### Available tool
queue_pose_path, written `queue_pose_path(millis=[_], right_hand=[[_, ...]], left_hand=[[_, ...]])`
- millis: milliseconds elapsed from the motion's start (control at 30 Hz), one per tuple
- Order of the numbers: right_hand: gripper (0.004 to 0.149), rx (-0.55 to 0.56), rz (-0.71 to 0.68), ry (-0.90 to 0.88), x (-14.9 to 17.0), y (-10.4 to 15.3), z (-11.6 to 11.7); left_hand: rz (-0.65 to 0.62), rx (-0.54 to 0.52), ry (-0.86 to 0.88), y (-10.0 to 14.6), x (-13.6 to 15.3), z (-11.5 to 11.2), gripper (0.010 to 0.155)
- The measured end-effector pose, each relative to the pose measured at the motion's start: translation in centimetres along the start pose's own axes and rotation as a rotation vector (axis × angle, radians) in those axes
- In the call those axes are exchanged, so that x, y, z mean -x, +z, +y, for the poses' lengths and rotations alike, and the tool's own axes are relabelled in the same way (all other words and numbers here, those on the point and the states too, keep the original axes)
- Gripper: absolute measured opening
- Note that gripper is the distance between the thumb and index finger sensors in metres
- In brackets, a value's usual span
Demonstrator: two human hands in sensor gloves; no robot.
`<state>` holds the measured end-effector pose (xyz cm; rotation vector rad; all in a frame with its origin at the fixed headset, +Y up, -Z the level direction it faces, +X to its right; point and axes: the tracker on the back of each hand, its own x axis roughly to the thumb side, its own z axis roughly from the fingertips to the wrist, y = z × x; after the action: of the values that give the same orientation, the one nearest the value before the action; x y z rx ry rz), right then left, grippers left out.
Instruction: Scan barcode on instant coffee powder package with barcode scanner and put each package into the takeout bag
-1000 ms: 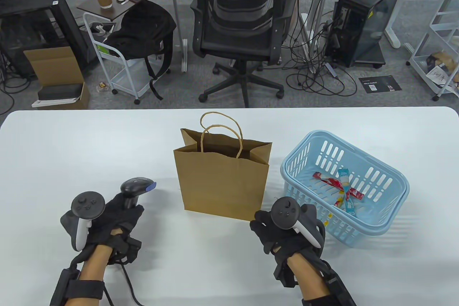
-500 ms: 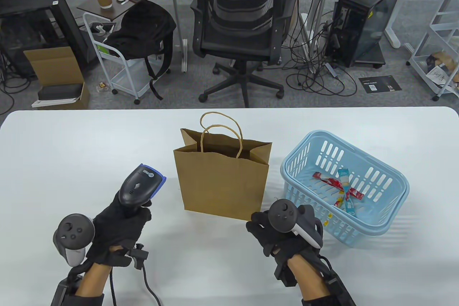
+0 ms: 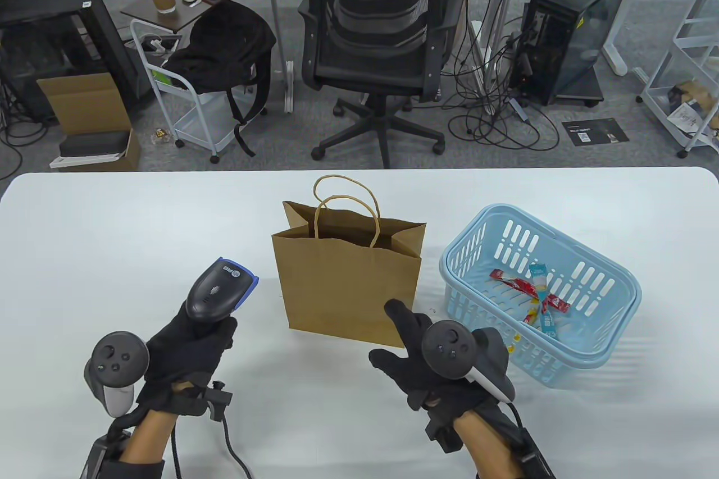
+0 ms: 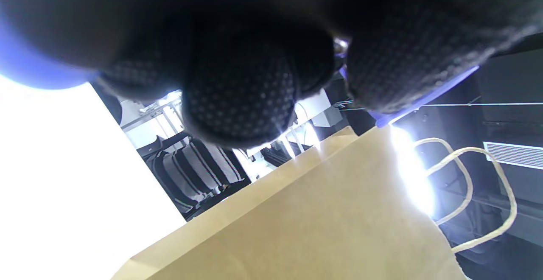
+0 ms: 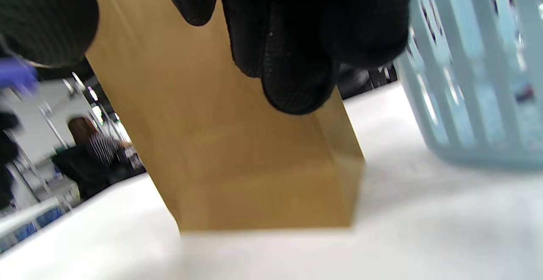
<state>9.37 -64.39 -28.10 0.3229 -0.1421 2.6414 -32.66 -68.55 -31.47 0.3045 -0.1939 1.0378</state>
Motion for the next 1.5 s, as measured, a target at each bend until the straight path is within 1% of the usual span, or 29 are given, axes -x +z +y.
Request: queue_pose_path(millis=[67,100,133,167,233,333,367,400,467,533,567,633,700,733,767,800,867,900,933,967,1000,1067,1167,1200,1233,1267,1333,1367,1500], right_hand=[[0.101,0.118,-0.043,0.030,-1.7,1.0,-2.3],[0.105,0.235,-0.077,0.043,-2.7,1.5,-3.8],[0.110,0.297,-0.090,0.048,-3.4,1.9,-4.9],[0.114,0.315,-0.079,0.073,-4.1,2.2,-6.5],[0.118,0.302,-0.040,0.141,-4.9,2.6,-9.0],[0.121,0.466,0.020,0.255,-4.6,2.5,-12.5],[0.122,0.490,0.047,0.281,-4.3,2.3,-13.2],[0.124,0.496,0.092,0.329,-3.3,1.5,-14.3],[0.128,0.480,0.148,0.355,-1.7,0.1,-15.3],[0.127,0.398,0.278,0.442,1.0,-2.1,-16.4],[0.121,0.330,0.352,0.462,2.6,-3.1,-16.9],[0.113,0.270,0.439,0.522,5.0,-4.7,-16.6],[0.097,0.268,0.426,0.719,6.6,-6.0,-15.8],[0.089,0.256,0.399,0.860,7.6,-6.8,-14.9],[0.077,0.243,0.375,0.930,8.1,-7.2,-14.2],[0.072,0.143,0.360,1.031,9.1,-7.9,-13.0],[0.069,-0.002,0.327,1.129,10.7,-8.6,-11.4],[0.072,-0.030,0.326,1.152,11.3,-8.7,-10.9],[0.075,-0.099,0.313,1.159,12.3,-9.0,-10.2],[0.075,-0.143,0.328,1.131,12.8,-9.1,-10.0],[0.073,-0.188,0.370,1.075,13.7,-9.2,-9.6],[0.067,-0.266,0.393,1.005,14.7,-9.3,-8.9],[0.063,-0.430,0.410,0.982,15.8,-9.4,-7.2],[0.066,-0.473,0.436,0.975,16.1,-9.4,-6.7],[0.076,-0.495,0.439,0.989,16.4,-9.3,-6.1],[0.080,-0.500,0.411,1.043,16.5,-9.4,-5.6],[0.088,-0.488,0.304,1.192,16.9,-9.6,-4.8],[0.089,-0.509,0.270,1.199,17.0,-9.7,-4.4],[0.075,-0.564,0.324,1.111,17.4,-10.1,-3.0]], left_hand=[[0.007,0.005,-0.012,-0.1,0.2,0.0,0.058],[0.007,0.005,-0.014,-0.1,0.2,0.0,0.058],[0.007,0.004,-0.012,-0.1,0.1,0.0,0.058],[0.001,0.001,-0.007,-0.1,0.0,0.1,0.058],[-0.014,0.009,0.006,-0.1,-0.3,0.4,0.058],[-0.024,-0.022,-0.011,-0.1,-0.6,0.7,0.058],[-0.022,-0.022,-0.014,-0.1,-0.6,0.8,0.058],[-0.020,-0.023,-0.008,-0.1,-0.6,0.8,0.059],[-0.018,-0.020,0.012,-0.1,-0.5,0.8,0.058],[-0.021,-0.016,0.002,-0.1,-0.6,0.8,0.059],[-0.027,-0.015,-0.011,-0.1,-0.7,0.7,0.059],[-0.033,-0.014,-0.021,0.0,-0.8,0.6,0.059],[-0.035,-0.013,-0.019,0.0,-0.8,0.6,0.059],[-0.036,-0.013,-0.019,0.0,-0.8,0.6,0.059],[-0.034,-0.013,-0.019,0.0,-0.8,0.6,0.059],[-0.030,-0.011,-0.019,0.0,-0.8,0.6,0.059],[-0.024,-0.011,-0.020,0.0,-0.7,0.5,0.059],[-0.021,-0.010,-0.020,0.0,-0.7,0.5,0.059],[-0.019,-0.007,-0.021,0.0,-0.7,0.5,0.059],[-0.018,-0.006,-0.022,0.0,-0.6,0.5,0.059],[-0.017,-0.004,-0.025,-0.1,-0.6,0.4,0.059],[-0.015,-0.002,-0.027,-0.1,-0.6,0.4,0.059],[-0.012,0.004,-0.033,0.0,-0.6,0.3,0.059],[-0.012,0.006,-0.033,0.0,-0.6,0.3,0.059],[-0.012,0.009,-0.033,0.0,-0.6,0.2,0.059],[-0.012,0.011,-0.034,0.0,-0.6,0.2,0.059],[-0.008,0.013,-0.041,0.0,-0.6,0.1,0.060],[-0.006,0.015,-0.044,0.0,-0.5,0.1,0.060],[0.007,0.018,-0.039,-0.2,-0.4,0.1,0.060]])
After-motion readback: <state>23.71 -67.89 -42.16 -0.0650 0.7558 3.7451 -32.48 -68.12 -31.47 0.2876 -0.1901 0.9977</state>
